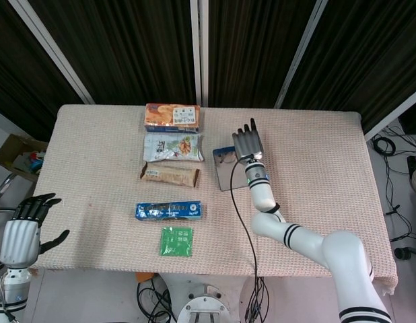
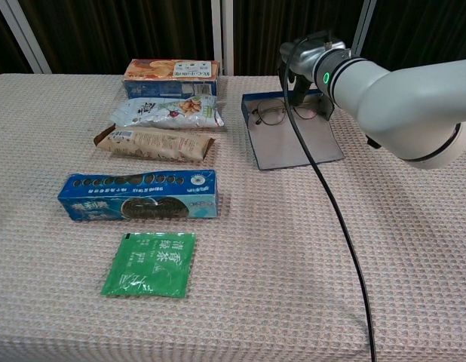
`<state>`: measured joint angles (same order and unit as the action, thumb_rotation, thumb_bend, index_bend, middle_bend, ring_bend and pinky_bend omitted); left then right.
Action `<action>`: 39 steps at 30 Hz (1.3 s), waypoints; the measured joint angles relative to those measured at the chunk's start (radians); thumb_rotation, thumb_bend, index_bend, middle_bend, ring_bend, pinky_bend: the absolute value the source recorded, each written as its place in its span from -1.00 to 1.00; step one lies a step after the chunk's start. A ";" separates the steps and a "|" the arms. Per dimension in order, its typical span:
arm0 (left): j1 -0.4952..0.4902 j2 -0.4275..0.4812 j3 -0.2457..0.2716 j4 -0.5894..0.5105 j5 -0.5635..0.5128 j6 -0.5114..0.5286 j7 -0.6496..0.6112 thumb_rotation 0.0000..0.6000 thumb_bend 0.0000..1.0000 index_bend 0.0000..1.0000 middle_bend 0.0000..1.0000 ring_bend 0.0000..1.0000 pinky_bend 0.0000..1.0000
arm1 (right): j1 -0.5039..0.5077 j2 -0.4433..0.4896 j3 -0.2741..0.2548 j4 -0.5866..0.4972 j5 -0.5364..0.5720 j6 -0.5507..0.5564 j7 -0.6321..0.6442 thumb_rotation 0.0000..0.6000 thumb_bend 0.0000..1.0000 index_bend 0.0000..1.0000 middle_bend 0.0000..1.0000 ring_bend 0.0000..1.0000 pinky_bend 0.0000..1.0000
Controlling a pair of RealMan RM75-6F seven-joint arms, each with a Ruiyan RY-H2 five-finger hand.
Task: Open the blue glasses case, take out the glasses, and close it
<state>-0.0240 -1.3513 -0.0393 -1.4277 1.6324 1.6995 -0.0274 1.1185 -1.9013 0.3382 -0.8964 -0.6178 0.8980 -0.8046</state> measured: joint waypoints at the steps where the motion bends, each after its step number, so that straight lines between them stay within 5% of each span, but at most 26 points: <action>1: -0.002 -0.001 0.000 0.000 0.001 -0.001 0.000 1.00 -0.96 -0.44 -0.55 -0.59 -0.58 | -0.008 0.005 -0.004 -0.021 -0.007 0.027 -0.007 1.00 -0.26 0.26 -0.33 -0.68 -1.00; 9: -0.007 -0.005 -0.001 0.003 0.010 0.000 0.002 1.00 -0.96 -0.44 -0.55 -0.59 -0.58 | -0.056 -0.015 -0.068 -0.062 -0.130 0.195 -0.069 1.00 -0.26 0.29 -0.29 -0.65 -1.00; 19: -0.007 -0.005 0.003 -0.001 0.007 -0.008 0.004 1.00 -0.96 -0.44 -0.55 -0.59 -0.58 | -0.069 -0.076 -0.052 0.033 -0.134 0.140 -0.091 1.00 -0.26 0.21 -0.30 -0.65 -0.99; 24: -0.006 -0.001 0.004 -0.008 0.005 -0.009 0.010 1.00 -0.96 -0.44 -0.55 -0.59 -0.58 | -0.061 -0.087 -0.021 0.063 -0.106 0.082 -0.116 1.00 -0.37 -0.88 -0.51 -0.76 -1.00; 26: -0.006 0.000 0.004 -0.010 0.004 -0.009 0.011 1.00 -0.96 -0.44 -0.55 -0.59 -0.58 | -0.063 -0.078 -0.015 0.052 -0.106 0.079 -0.117 1.00 -0.44 -0.98 -0.55 -0.79 -1.00; 32: -0.009 0.000 0.004 -0.013 0.006 -0.012 0.012 1.00 -0.96 -0.44 -0.55 -0.59 -0.58 | -0.098 -0.007 -0.020 -0.070 -0.137 0.094 -0.086 1.00 -0.42 -0.90 -0.58 -0.84 -1.00; 39: -0.015 0.001 0.002 -0.024 0.011 -0.016 0.021 1.00 -0.96 -0.44 -0.55 -0.59 -0.58 | -0.203 0.144 -0.093 -0.349 -0.243 0.119 0.023 1.00 -0.41 -0.29 -0.57 -0.84 -1.00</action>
<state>-0.0385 -1.3504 -0.0369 -1.4514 1.6432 1.6835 -0.0067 0.9156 -1.7571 0.2448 -1.2453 -0.8605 1.0168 -0.7813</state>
